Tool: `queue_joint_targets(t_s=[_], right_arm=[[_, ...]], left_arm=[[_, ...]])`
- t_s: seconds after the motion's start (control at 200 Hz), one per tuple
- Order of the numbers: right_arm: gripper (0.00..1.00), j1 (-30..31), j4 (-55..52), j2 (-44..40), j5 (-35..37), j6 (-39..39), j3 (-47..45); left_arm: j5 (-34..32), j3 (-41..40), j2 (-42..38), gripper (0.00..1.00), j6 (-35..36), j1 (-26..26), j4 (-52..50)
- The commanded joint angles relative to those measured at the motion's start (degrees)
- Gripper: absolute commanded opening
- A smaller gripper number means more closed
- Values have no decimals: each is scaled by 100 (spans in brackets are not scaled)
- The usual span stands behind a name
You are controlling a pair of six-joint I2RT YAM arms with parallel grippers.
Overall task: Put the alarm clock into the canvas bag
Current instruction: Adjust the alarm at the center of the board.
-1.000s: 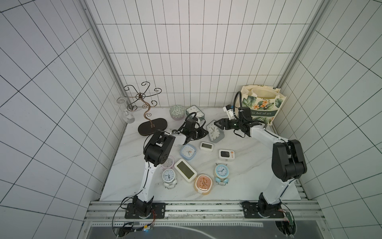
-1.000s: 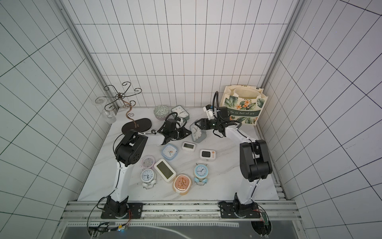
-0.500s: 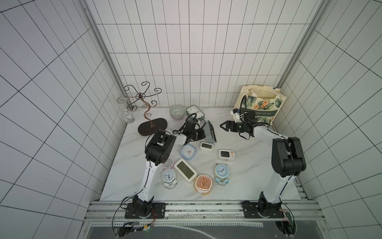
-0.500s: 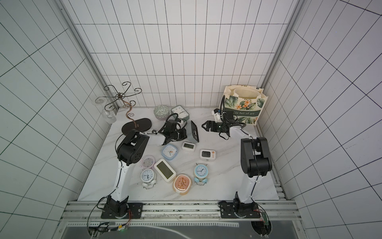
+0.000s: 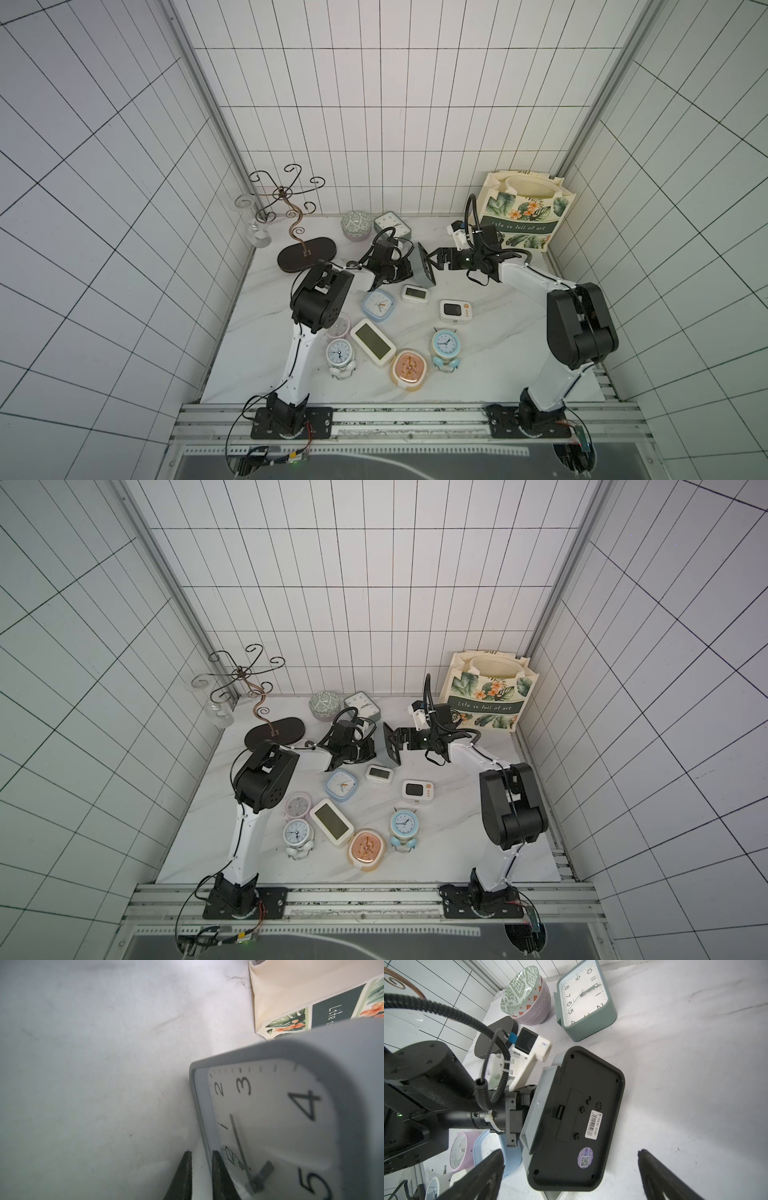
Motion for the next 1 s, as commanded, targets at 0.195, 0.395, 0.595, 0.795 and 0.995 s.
queue_joint_targets(t_s=[0.195, 0.395, 0.595, 0.795, 0.995], right_arm=[[100, 33, 91, 12, -105, 21, -260], [100, -49, 120, 41, -145, 54, -256], [99, -169, 285, 79, -302, 205, -345], [99, -182, 321, 88, -351, 240, -371], [100, -196, 330, 92, -265, 258, -422]], left_arm=[[-108, -91, -661, 19, 142, -97, -79], [-126, -117, -853, 19, 149, -136, -106], [-100, -104, -960, 19, 153, -216, -106], [0, -112, -943, 19, 63, -243, -14], [97, -216, -986, 19, -72, -250, 224]])
